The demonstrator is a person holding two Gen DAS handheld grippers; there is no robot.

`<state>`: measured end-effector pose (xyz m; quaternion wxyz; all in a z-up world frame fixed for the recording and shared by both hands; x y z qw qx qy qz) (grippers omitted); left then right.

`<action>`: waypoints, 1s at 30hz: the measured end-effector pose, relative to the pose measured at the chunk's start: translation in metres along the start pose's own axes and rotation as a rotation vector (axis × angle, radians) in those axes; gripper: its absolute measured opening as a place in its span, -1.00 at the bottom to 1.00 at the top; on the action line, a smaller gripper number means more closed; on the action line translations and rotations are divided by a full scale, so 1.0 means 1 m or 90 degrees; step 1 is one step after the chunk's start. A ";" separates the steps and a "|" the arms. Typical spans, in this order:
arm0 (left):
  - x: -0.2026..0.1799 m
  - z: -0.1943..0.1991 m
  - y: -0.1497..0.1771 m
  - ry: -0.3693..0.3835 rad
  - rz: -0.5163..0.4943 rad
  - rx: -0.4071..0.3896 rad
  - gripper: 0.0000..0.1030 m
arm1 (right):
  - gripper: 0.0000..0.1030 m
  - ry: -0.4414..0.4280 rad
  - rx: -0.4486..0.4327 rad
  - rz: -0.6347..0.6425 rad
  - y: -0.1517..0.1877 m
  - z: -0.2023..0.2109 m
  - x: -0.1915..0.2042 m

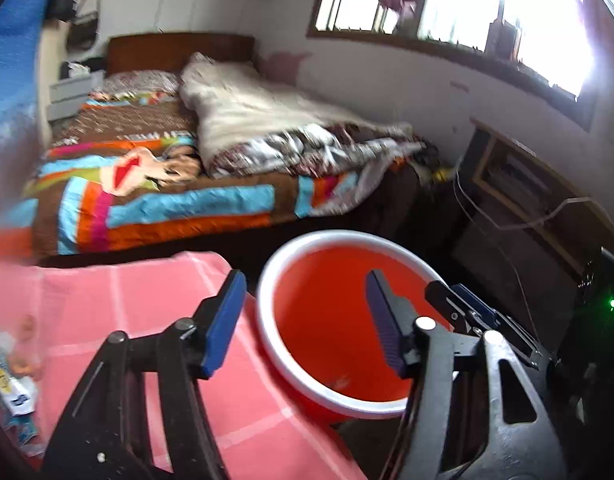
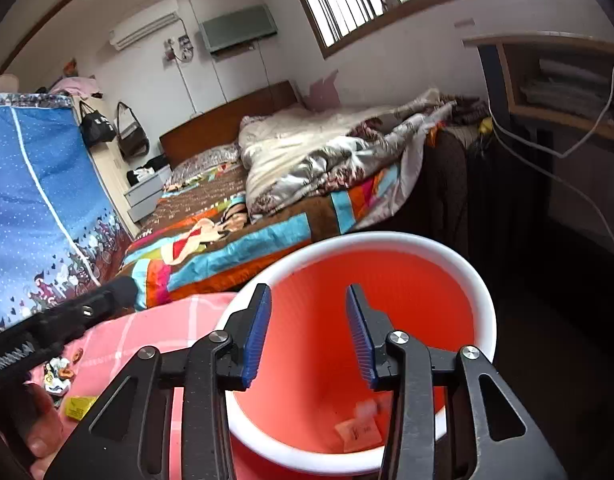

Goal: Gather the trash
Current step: 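Carry both held wrappers over the red bucket and open both grippers, then move the left gripper to the red-and-tan paper cup and grasp it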

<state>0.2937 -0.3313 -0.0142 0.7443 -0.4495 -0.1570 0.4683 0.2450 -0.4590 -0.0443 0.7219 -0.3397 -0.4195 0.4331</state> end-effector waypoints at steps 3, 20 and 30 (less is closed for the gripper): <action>0.016 0.025 -0.006 -0.024 0.014 -0.042 1.00 | -0.07 -0.017 -0.039 0.018 -0.007 0.012 0.017; 0.139 0.179 0.018 -0.234 0.066 -0.250 1.00 | 1.00 -0.179 -0.243 0.141 -0.014 0.088 0.134; 0.179 0.231 0.061 -0.325 0.052 -0.285 1.00 | 1.00 -0.260 -0.278 0.218 0.009 0.109 0.181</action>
Point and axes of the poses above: each gripper's, at about its wrist camera, not at the fingertips, and z roughly against the way its jaws point, x to its left, y to its underside, the point moved 9 cm from there along -z, roughly the way its jaws point, and after that the axes turned 2 degrees about -y, right-handed, at the moved point
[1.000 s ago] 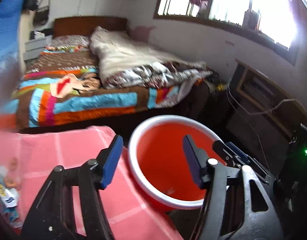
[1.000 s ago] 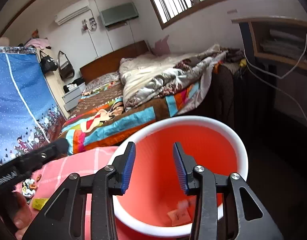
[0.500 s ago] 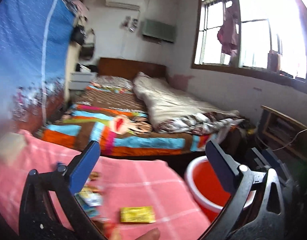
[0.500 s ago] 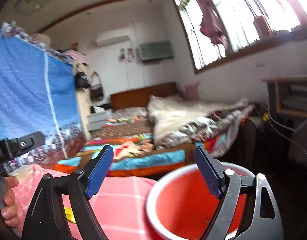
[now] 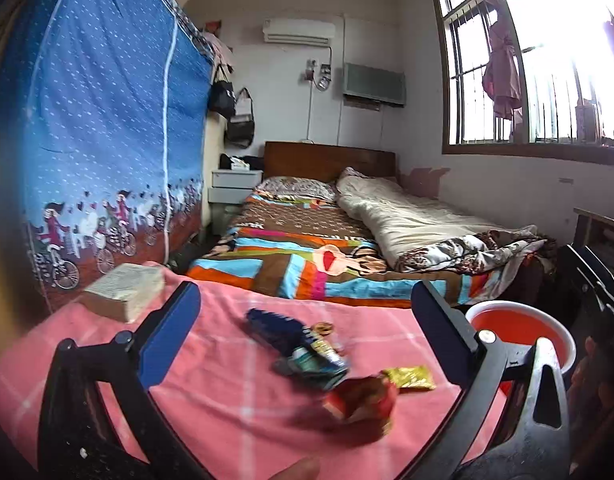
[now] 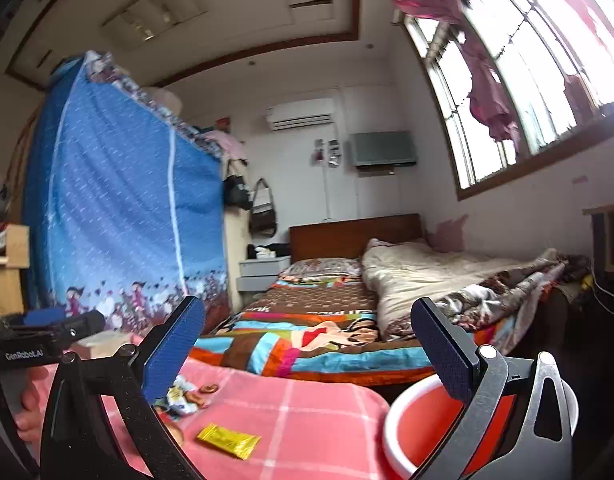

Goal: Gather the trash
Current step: 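Move the left gripper to the red-and-tan paper cup and grasp it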

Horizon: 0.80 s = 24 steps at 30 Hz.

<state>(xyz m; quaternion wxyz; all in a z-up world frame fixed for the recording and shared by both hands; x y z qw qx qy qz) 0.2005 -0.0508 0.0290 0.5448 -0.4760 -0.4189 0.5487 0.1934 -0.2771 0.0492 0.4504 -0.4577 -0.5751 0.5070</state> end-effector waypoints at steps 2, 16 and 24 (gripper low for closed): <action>0.007 0.007 0.004 -0.006 -0.004 -0.007 1.00 | 1.00 -0.010 0.007 0.019 0.005 -0.001 0.010; -0.002 -0.028 0.061 0.071 -0.003 0.217 1.00 | 0.91 -0.059 0.265 0.005 0.087 -0.052 0.022; -0.040 -0.027 0.093 0.183 -0.027 0.314 0.87 | 0.58 -0.106 0.378 0.016 0.126 -0.066 0.036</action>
Point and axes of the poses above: each gripper's, at about its wrist camera, not at the fingertips, and z roughly against the way its jaws point, x to its left, y to its underside, the point moved 9 cm from there along -z, roughly the way its jaws point, and after that the axes turned 2 degrees about -y, right-handed, at the moved point
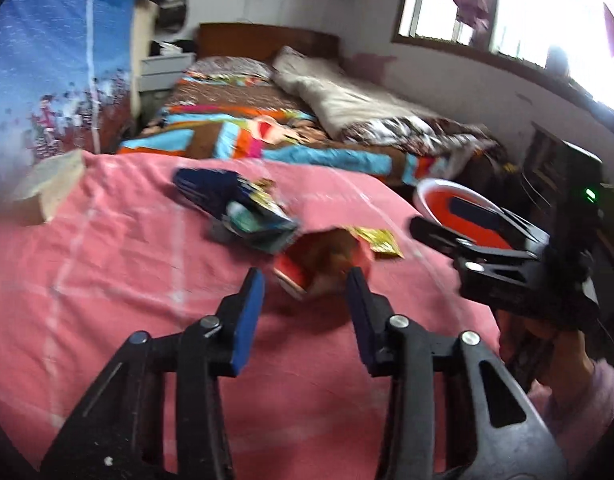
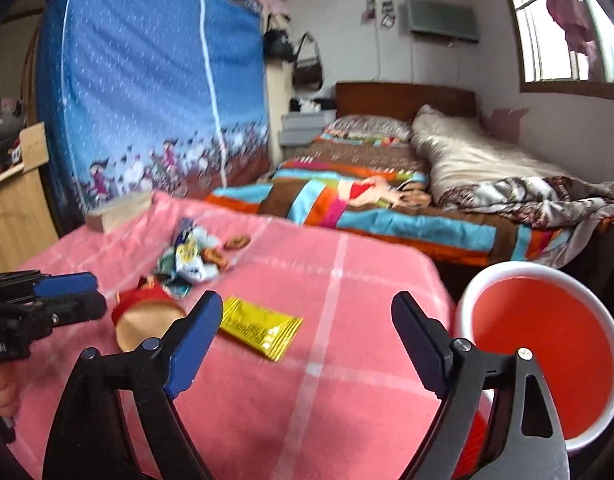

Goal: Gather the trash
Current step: 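Move the left gripper to the red-and-tan paper cup and grasp it, then grasp the yellow snack wrapper with the right gripper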

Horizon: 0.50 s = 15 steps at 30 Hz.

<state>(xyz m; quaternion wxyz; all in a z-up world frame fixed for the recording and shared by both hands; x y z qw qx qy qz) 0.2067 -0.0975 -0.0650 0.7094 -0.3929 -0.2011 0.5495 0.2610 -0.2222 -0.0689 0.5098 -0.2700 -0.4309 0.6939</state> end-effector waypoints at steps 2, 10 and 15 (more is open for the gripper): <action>-0.011 -0.001 0.003 0.024 -0.010 0.010 0.86 | 0.54 -0.001 0.022 0.004 0.005 -0.007 0.002; -0.030 -0.007 0.006 0.037 -0.046 0.030 0.82 | 0.40 -0.013 0.055 -0.001 0.010 -0.018 -0.001; -0.015 -0.019 0.001 0.021 -0.001 0.049 0.44 | 0.34 -0.033 0.081 0.005 0.013 -0.027 0.003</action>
Point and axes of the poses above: each gripper's, at about its wrist camera, not at the fingertips, and z roughly against the way its jaws point, x to its left, y to its underside, the point moved 9 cm from there along -z, roughly the way its jaws point, and after that the axes turned 2 degrees about -y, right-handed, at the moved point
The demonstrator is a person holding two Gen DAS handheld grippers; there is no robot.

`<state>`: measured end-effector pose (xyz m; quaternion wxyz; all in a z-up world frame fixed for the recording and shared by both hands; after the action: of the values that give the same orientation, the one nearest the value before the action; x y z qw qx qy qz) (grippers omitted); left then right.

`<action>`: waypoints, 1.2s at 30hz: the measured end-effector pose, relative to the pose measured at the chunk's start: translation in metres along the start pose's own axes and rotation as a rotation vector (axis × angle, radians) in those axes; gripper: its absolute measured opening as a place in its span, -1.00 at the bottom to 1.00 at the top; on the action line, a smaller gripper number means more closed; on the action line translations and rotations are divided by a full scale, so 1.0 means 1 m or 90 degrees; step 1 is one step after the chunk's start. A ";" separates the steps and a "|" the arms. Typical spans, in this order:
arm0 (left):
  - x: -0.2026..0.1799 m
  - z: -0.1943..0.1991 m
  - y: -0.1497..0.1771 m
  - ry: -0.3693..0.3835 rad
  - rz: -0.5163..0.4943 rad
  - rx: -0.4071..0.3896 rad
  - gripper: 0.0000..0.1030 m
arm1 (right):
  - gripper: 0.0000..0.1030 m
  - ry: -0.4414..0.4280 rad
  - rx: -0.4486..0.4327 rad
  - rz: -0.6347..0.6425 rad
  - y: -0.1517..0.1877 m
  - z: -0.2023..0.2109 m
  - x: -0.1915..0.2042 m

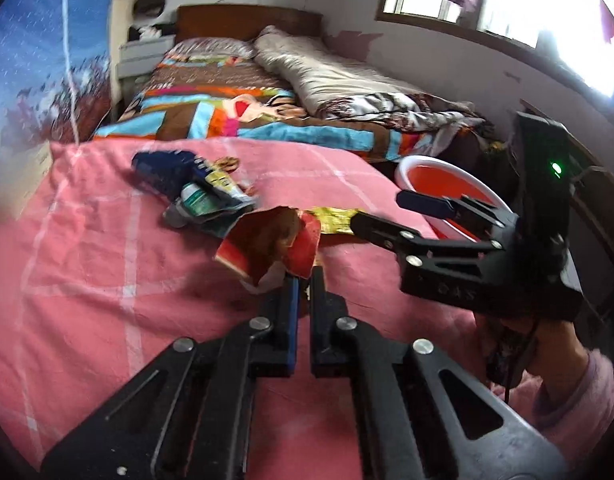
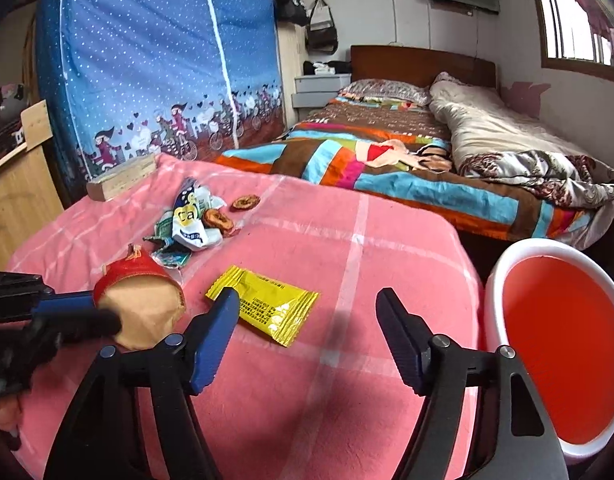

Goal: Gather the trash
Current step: 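Grasp the yellow snack wrapper with the right gripper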

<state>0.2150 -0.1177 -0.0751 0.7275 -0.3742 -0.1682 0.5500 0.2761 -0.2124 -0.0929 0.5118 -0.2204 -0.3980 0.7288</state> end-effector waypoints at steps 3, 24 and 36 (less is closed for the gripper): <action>0.010 0.002 -0.002 0.005 0.028 -0.007 0.43 | 0.34 -0.016 0.012 0.004 -0.001 -0.006 0.005; 0.023 0.006 -0.003 0.000 0.047 -0.016 0.42 | -0.33 -0.041 0.058 0.052 0.011 -0.017 0.027; 0.018 0.010 -0.004 -0.037 0.021 -0.029 0.42 | -0.56 -0.062 0.019 -0.018 0.010 -0.002 0.016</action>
<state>0.2173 -0.0974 -0.0685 0.7044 -0.3771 -0.1953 0.5688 0.2658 -0.1984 -0.1007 0.5052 -0.1716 -0.4148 0.7371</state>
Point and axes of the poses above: each gripper's, at about its wrist camera, not at the fingertips, and z roughly against the way its jaws point, x to its left, y to its underside, the point moved 9 cm from there along -z, roughly the way its jaws point, and after that the axes turned 2 degrees about -y, right-handed, at the moved point
